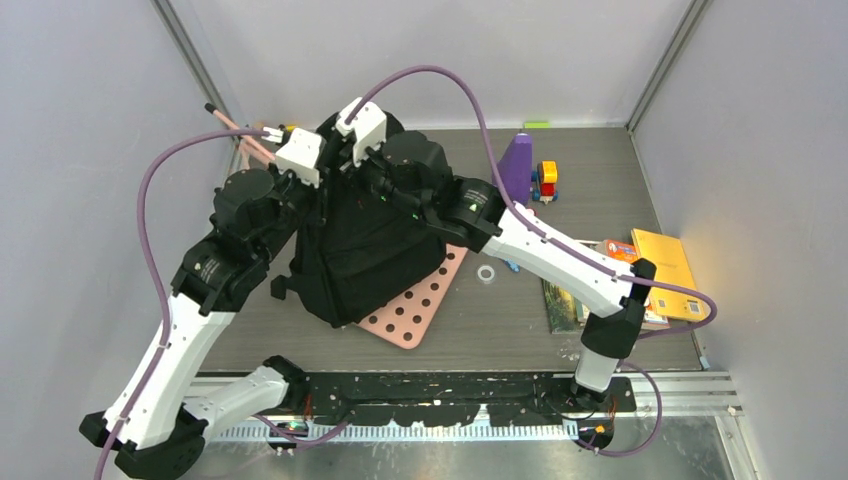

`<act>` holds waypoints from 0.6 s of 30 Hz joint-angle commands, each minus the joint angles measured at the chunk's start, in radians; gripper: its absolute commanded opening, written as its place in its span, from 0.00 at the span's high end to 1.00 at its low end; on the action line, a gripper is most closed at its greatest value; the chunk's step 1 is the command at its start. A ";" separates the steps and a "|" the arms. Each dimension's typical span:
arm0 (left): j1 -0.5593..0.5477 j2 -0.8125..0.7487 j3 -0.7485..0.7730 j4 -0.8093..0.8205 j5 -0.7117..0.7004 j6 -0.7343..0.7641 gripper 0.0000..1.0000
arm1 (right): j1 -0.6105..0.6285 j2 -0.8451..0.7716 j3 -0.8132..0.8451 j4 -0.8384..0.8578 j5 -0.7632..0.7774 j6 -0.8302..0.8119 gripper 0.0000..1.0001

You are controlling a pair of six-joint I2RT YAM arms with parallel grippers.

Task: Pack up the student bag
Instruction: Unzip the student bag at the center of the board.

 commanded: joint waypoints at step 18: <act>0.001 0.085 0.417 -0.180 0.154 0.055 0.30 | 0.019 -0.249 -0.330 0.292 0.141 0.022 1.00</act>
